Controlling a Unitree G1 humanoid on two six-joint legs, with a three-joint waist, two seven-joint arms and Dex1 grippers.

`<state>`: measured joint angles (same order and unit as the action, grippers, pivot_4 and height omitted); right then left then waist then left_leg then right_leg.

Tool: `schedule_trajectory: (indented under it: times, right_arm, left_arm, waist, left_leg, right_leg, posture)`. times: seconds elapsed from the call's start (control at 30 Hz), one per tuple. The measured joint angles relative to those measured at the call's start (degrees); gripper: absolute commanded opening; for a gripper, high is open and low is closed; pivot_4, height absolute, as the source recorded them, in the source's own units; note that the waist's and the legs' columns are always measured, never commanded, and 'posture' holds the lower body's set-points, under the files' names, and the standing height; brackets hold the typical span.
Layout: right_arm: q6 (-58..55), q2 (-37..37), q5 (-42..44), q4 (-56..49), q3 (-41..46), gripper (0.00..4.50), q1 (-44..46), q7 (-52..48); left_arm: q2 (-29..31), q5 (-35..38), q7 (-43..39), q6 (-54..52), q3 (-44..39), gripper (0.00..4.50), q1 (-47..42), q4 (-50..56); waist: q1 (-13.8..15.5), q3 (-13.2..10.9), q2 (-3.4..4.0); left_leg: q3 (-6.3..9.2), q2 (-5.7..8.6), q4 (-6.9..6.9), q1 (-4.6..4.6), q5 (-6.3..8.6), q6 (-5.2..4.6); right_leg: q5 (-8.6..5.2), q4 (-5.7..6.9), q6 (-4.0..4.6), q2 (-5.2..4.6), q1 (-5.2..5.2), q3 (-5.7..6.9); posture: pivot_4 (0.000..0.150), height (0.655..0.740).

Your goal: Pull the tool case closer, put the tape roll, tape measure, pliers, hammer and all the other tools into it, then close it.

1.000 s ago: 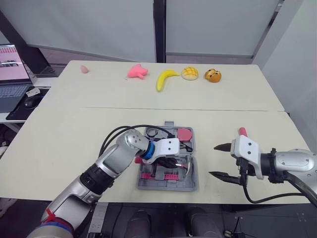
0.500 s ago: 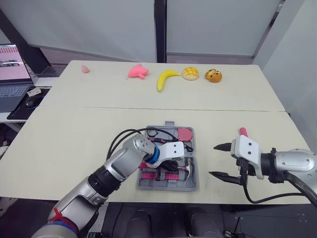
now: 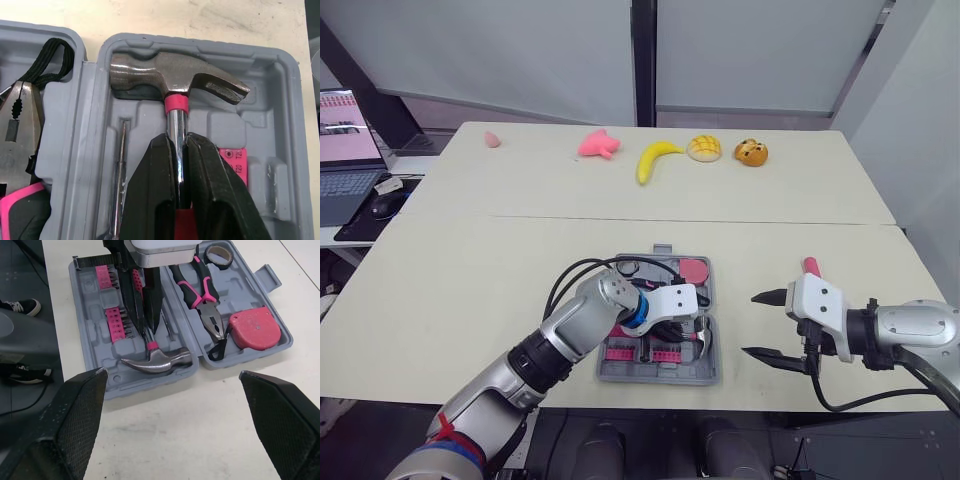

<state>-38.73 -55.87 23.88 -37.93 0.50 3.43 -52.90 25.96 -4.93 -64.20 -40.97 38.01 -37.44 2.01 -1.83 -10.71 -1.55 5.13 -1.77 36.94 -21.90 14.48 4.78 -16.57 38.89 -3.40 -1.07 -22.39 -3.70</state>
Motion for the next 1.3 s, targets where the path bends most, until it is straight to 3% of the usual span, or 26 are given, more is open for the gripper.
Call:
schedule_trajectory:
  times: [0.2,0.5,0.63,0.77,0.87,1.1,1.3]
  right_arm:
    - [0.0,0.0,0.0,0.0,0.0,4.5,0.0,0.0]
    - [-0.1,0.0,0.0,-0.1,0.0,4.5,0.1,0.0]
    - [-0.2,0.0,0.1,-0.1,0.0,4.5,0.1,0.0]
    - [-0.2,0.0,0.1,-0.1,0.0,4.5,0.2,0.1]
    - [-0.2,0.0,0.1,-0.1,0.0,4.5,0.6,0.3]
    - [-0.3,0.2,0.1,-0.3,-0.1,4.5,0.6,0.6]
    - [-0.3,0.4,0.1,-0.5,-0.4,4.5,0.6,0.6]
  left_arm:
    - [-0.7,-0.4,0.8,-0.5,0.1,0.1,0.0,0.0]
    - [-0.7,0.8,0.8,-4.7,-0.2,2.8,-0.8,2.3]
    - [-0.1,2.9,0.5,-2.9,-2.5,2.8,-1.5,3.0]
    - [0.6,6.2,-1.3,5.7,-7.3,2.8,-2.4,1.4]
    - [1.5,8.5,-4.3,12.6,-9.3,2.19,-2.4,-1.8]
    - [7.0,6.8,-10.2,19.9,-8.4,0.06,-1.6,-7.7]
    - [6.3,4.8,-10.2,22.0,-6.7,0.02,0.3,-9.0]
  waist:
    - [0.0,0.0,0.0]
    - [0.0,0.0,0.0]
    - [0.0,0.0,0.0]
    - [0.0,0.0,0.0]
    - [0.0,0.0,0.0]
    - [0.1,0.0,0.01]
    - [0.2,0.0,0.01]
  left_leg:
    - [-0.01,0.01,0.01,0.0,0.0,0.0]
    - [0.01,0.01,0.01,0.01,0.0,0.0]
    - [0.0,0.01,0.03,0.01,0.0,0.0]
    - [-0.01,0.01,0.01,0.02,0.0,0.0]
    - [-0.01,0.01,0.02,0.02,0.0,0.0]
    - [-0.03,0.02,0.02,-0.01,0.0,0.0]
    - [0.0,0.03,0.02,0.0,0.0,0.0]
  right_leg:
    - [0.01,0.0,-0.01,-0.01,0.0,-0.01]
    - [0.0,0.0,-0.02,0.0,0.02,0.0]
    - [0.01,0.0,-0.02,-0.01,0.03,0.0]
    - [0.01,0.0,-0.02,-0.02,0.03,-0.01]
    - [0.01,-0.01,-0.01,-0.02,0.03,-0.01]
    - [0.01,-0.02,-0.01,-0.03,0.03,-0.02]
    - [0.02,0.0,0.0,-0.03,0.03,-0.01]
  posture:
    - [0.15,0.7255]
    - [0.15,0.7255]
    - [0.15,0.7255]
    - [0.15,0.7255]
    - [0.15,0.7255]
    - [0.15,0.7255]
    - [0.15,0.7255]
